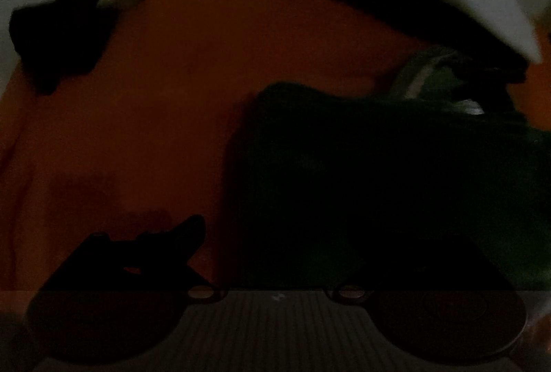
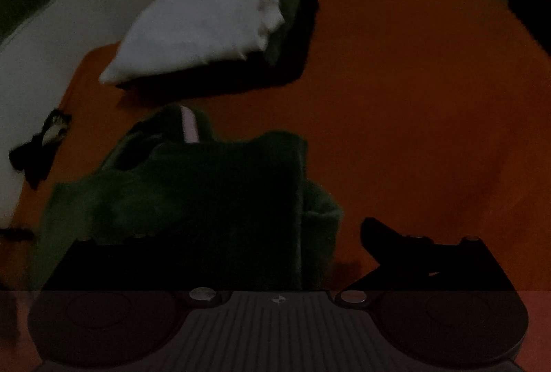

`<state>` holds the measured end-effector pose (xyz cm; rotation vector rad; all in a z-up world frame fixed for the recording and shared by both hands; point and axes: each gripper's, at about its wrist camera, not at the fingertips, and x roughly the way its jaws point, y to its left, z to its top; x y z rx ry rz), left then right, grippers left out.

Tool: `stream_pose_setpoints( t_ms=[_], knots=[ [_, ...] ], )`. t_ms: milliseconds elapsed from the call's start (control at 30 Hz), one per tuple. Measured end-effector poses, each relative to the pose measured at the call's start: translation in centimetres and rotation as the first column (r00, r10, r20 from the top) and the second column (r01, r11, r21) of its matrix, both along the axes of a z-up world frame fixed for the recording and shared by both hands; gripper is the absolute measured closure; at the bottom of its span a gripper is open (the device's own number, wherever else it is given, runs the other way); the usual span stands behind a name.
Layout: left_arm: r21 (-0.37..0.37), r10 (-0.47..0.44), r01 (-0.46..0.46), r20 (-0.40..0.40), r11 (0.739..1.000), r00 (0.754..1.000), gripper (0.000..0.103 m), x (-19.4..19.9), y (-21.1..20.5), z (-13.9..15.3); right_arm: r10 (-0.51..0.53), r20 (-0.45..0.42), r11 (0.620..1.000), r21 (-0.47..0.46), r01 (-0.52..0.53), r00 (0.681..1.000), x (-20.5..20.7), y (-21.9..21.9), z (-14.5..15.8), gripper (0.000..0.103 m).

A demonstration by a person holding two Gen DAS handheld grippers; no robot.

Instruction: Fold clothes

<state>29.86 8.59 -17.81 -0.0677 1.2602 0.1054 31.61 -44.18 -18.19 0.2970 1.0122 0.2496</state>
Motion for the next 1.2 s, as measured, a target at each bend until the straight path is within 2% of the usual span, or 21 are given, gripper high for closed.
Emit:
stream_pose_setpoints(
  t_ms=[100, 233, 333, 433, 600, 667, 733, 767, 800, 833, 867, 900, 967, 1033, 1133, 1200],
  knots=[
    [0.051, 0.001, 0.002, -0.045, 0.999, 0.999, 0.008, 1.1, -0.5, -0.7, 0.016, -0.072, 0.998, -0.053, -0.02, 0.997, 2.0, -0.3, -2.1, 0.0],
    [0.034, -0.04, 0.044, -0.101, 0.998, 0.994, 0.008, 1.9, -1.0, -2.1, 0.026, -0.17, 0.999, 0.045, -0.019, 0.985, 3.0, -1.0, -4.5, 0.0],
    [0.021, -0.065, 0.068, -0.105, 0.997, 0.992, 0.004, 2.4, -1.1, -3.2, 0.053, -0.162, 0.998, 0.05, -0.045, 0.985, 3.2, -0.6, -5.3, 0.0],
    [-0.05, -0.065, 0.061, -0.09, 0.997, 0.994, 0.004, 3.0, -0.3, -4.4, 0.046, -0.159, 0.997, 0.071, -0.035, 0.986, 3.7, 0.1, -6.3, 0.0],
    [-0.188, -0.118, 0.102, -0.079, 0.977, 0.99, 0.0, 3.4, 1.0, -6.7, 0.008, -0.168, 1.0, 0.027, -0.003, 0.986, 4.4, 1.5, -7.3, 0.0],
    [-0.249, -0.119, 0.099, -0.066, 0.963, 0.991, 0.0, 3.6, 1.6, -7.5, -0.008, -0.167, 1.0, -0.012, 0.007, 0.986, 4.6, 2.2, -7.2, 0.009],
    [-0.291, -0.117, 0.101, -0.041, 0.951, 0.992, 0.0, 3.6, 2.0, -8.0, -0.018, -0.162, 0.999, -0.029, 0.014, 0.987, 4.5, 2.7, -6.7, 0.03],
    [-0.305, -0.122, 0.109, -0.023, 0.946, 0.992, 0.0, 3.4, 2.0, -8.0, -0.022, -0.16, 0.999, -0.034, 0.017, 0.987, 4.4, 3.0, -6.4, 0.037],
    [-0.318, -0.128, 0.121, -0.002, 0.94, 0.992, 0.005, 3.2, 1.9, -7.9, -0.029, -0.157, 0.998, -0.051, 0.021, 0.987, 4.2, 3.5, -5.9, 0.048],
    [-0.334, -0.128, 0.127, 0.02, 0.934, 0.992, 0.015, 3.0, 2.0, -7.8, -0.025, -0.156, 0.998, -0.057, 0.017, 0.988, 4.1, 4.0, -5.4, 0.074],
    [-0.352, -0.121, 0.128, 0.044, 0.927, 0.992, 0.049, 2.8, 2.1, -7.6, -0.021, -0.152, 0.998, -0.069, 0.011, 0.988, 4.0, 4.7, -4.8, 0.078],
    [-0.373, -0.106, 0.122, 0.063, 0.92, 0.992, 0.068, 2.5, 2.1, -7.3, -0.026, -0.144, 0.995, -0.1, 0.011, 0.989, 3.8, 5.6, -4.1, 0.078],
    [-0.358, -0.094, 0.128, 0.111, 0.925, 0.989, 0.076, 1.6, 1.5, -6.0, -0.017, -0.118, 0.988, -0.156, -0.002, 0.993, 3.4, 7.1, -2.7, 0.081],
    [-0.336, -0.102, 0.154, 0.167, 0.929, 0.981, 0.077, 0.7, 0.8, -3.8, -0.055, -0.085, 0.984, -0.171, 0.04, 0.995, 3.0, 7.5, -0.8, 0.082],
    [-0.388, -0.072, 0.166, 0.246, 0.906, 0.967, 0.078, -0.4, 0.7, 0.8, -0.125, -0.046, 0.981, -0.154, 0.116, 0.991, 2.3, 7.2, 2.4, 0.083],
    [-0.414, -0.088, 0.208, 0.291, 0.886, 0.953, 0.078, -0.5, 0.3, 4.4, -0.158, -0.023, 0.979, -0.133, 0.154, 0.987, 2.0, 6.8, 5.0, 0.084]
  ],
)
